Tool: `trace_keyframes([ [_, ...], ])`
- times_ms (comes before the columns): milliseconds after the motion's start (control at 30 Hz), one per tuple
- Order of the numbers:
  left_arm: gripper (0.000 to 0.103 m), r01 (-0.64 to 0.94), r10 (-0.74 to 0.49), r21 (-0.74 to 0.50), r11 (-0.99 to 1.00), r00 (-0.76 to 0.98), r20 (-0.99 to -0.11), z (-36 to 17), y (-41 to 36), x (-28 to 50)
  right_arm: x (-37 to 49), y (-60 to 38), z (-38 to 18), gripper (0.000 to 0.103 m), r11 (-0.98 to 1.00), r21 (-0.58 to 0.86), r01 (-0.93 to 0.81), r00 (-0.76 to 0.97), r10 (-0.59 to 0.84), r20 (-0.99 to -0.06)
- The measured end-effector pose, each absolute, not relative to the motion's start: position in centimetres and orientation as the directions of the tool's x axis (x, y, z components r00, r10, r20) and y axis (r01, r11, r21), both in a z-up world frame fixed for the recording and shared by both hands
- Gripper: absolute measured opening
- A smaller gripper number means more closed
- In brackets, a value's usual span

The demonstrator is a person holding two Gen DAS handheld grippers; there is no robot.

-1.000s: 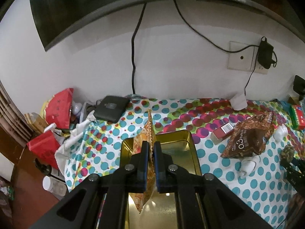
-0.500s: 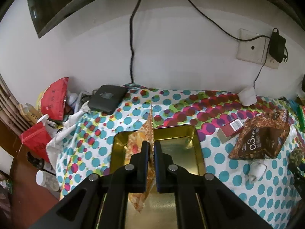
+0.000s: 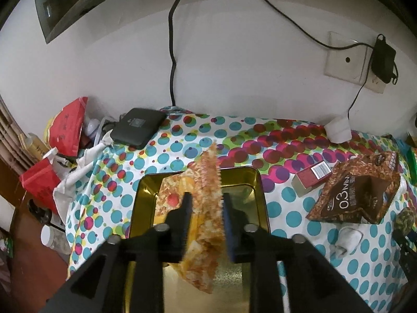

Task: Organize objects
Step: 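Carry the yellow snack bag with the left gripper over the gold tin tray, then open the left gripper to drop the snack bag into the tray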

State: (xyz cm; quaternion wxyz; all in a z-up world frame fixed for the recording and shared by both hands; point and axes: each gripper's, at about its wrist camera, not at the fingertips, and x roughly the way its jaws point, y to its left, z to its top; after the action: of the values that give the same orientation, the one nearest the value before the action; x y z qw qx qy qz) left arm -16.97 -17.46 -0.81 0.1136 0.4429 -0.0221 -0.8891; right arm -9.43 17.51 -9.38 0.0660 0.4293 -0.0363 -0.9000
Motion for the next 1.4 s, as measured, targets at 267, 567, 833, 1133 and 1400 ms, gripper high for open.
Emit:
trace_keyframes([
  [267,0.038,0.143,-0.176,0.112,-0.983,-0.588,-0.790,-0.7,-16.9,-16.5,-9.4,17.7,-9.4,0.043,-0.989,0.118,0.088,-0.623,-0.147,-0.769],
  [567,0.041,0.107,-0.166,0.126,-0.986,-0.633,-0.756,1.7,-15.3,-15.6,-9.2,17.9,-9.5,0.043,-0.989,0.122,0.088,-0.623,-0.150,-0.768],
  [833,0.041,0.117,-0.137,0.081,-0.990,-0.631,-0.764,2.1,-14.8,-13.0,-9.3,17.5,-9.4,0.043,-0.989,0.117,0.088,-0.625,-0.146,-0.767],
  [1133,0.041,0.145,-0.116,0.030,-0.989,-0.632,-0.766,1.4,-13.4,-6.1,-9.1,18.1,-9.4,0.042,-0.991,0.103,0.079,-0.641,-0.130,-0.757],
  [1400,0.041,0.193,-0.147,0.027,-0.981,-0.638,-0.756,0.7,-13.1,0.4,-8.9,18.3,-9.4,0.042,-0.993,0.091,0.075,-0.658,-0.118,-0.744],
])
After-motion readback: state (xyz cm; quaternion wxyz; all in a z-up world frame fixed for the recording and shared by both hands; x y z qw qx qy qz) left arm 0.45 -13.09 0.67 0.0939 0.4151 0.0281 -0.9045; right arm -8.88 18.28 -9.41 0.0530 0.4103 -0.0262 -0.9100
